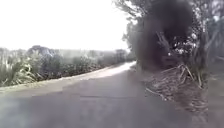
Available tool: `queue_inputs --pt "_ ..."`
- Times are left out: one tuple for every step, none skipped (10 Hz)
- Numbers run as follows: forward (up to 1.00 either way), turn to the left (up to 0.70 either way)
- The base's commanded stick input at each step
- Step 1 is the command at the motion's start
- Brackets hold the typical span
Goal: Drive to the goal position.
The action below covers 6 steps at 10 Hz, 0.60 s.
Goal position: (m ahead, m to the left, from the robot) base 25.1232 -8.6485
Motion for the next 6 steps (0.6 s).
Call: queue_inputs --pt "1.0 0.0" --pt "1.0 0.0" --pt "1.0 0.0" --pt "1.0 0.0" --pt "1.0 0.0" --pt "1.0 0.0"
